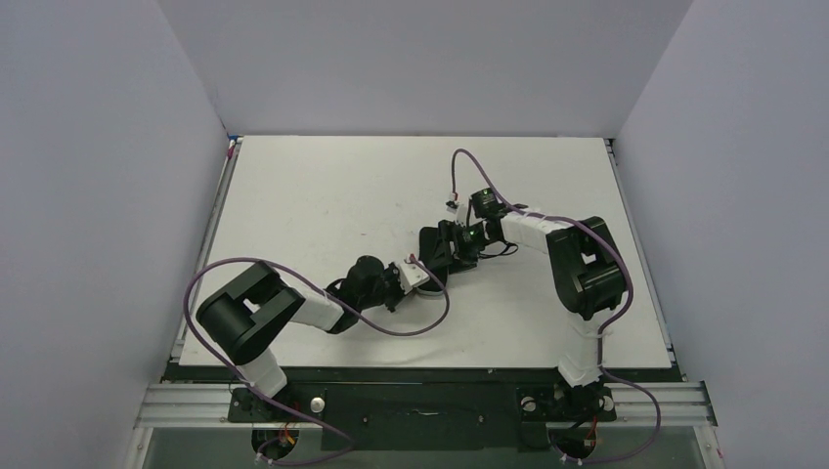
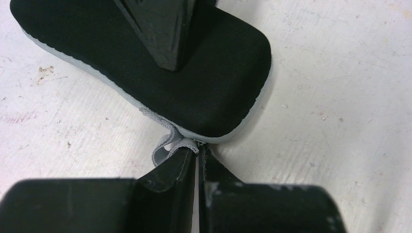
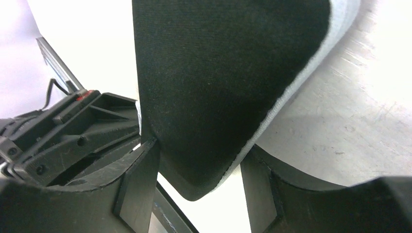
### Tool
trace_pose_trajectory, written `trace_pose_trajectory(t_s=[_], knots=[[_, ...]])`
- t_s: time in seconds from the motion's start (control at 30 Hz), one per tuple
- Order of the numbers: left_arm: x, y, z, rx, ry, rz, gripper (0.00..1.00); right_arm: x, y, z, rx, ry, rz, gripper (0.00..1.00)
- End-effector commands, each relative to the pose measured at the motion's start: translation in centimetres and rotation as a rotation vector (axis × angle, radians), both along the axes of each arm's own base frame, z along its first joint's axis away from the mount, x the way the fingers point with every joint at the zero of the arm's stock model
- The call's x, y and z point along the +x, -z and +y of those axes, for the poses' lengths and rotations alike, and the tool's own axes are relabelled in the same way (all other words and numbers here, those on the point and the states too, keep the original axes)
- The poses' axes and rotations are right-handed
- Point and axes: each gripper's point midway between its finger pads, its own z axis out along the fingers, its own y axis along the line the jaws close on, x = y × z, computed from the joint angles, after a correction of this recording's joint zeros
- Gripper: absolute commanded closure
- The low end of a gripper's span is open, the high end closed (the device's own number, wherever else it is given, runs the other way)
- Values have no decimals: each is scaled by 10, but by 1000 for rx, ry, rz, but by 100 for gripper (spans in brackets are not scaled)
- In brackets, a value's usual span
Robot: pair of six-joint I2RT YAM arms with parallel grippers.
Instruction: Open the umbrella
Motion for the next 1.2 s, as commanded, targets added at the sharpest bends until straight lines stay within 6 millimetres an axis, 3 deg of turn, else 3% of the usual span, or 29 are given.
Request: trace_pose_trajectory(t_s=[0.0,0.3,0.5,0.53,0.57,0.63,0.77,0.93,1.07,1.17], knots=[[-24,-9,-24,-44,82,26,100,21,27,-27,-129,192,-7,100],[-54,-4,-42,-67,109,98,100,42,13,-32,-87,405,-46,100],[-45,-6,-44,-93,41,135,100,41,14,-36,-92,473,-43,100],[-43,-5,-40,-90,17,139,95,42,16,-39,-101,485,-43,100],[-38,-5,-35,-95,-12,150,79,40,18,-42,-109,492,-39,100],[-32,-6,-22,-97,-62,173,61,39,20,-45,-122,504,-38,100],[-23,-14,7,-58,-180,104,45,38,25,-51,-148,543,-34,100],[-32,-35,16,-81,-170,60,44,37,27,-58,-174,598,-33,100],[-43,-39,-2,-118,-86,67,48,34,29,-59,-189,614,-28,100],[-36,-36,-18,-140,-78,69,55,32,30,-60,-196,619,-23,100]])
